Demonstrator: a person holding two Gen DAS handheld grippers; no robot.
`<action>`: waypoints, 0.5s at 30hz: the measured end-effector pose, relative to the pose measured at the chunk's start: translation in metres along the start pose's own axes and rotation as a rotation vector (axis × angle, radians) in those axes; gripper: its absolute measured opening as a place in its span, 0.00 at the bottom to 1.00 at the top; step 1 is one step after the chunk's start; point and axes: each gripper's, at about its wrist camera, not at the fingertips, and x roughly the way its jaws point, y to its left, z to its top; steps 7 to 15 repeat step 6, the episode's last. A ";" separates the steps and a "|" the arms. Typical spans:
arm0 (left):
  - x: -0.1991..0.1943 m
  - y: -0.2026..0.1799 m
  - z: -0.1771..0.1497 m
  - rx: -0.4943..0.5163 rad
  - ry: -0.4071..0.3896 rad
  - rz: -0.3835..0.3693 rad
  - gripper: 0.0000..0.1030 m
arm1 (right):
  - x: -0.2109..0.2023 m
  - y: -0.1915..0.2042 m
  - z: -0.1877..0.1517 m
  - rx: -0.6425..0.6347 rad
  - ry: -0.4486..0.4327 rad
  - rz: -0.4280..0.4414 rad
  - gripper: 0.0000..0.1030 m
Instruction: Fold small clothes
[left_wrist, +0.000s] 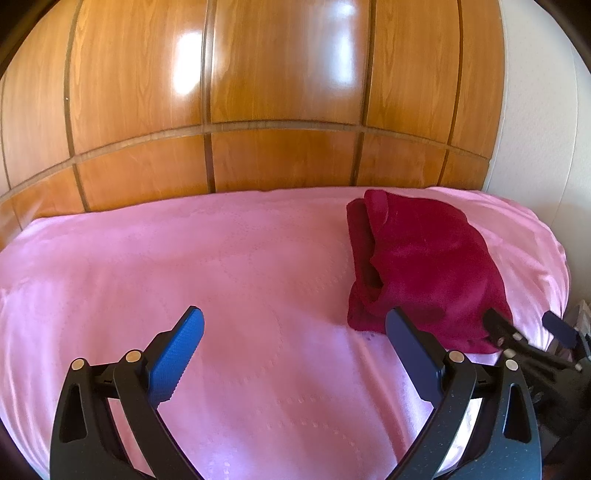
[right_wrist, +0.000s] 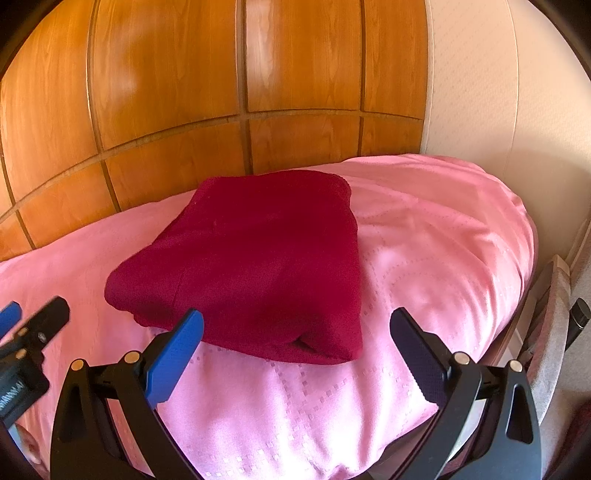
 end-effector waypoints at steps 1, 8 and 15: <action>0.002 0.001 0.000 -0.005 0.012 0.001 0.95 | -0.001 -0.002 0.002 0.005 -0.003 0.010 0.98; 0.018 0.008 -0.003 -0.029 0.065 0.004 0.95 | 0.008 -0.040 0.030 0.092 -0.023 0.014 0.98; 0.018 0.008 -0.003 -0.029 0.065 0.004 0.95 | 0.008 -0.040 0.030 0.092 -0.023 0.014 0.98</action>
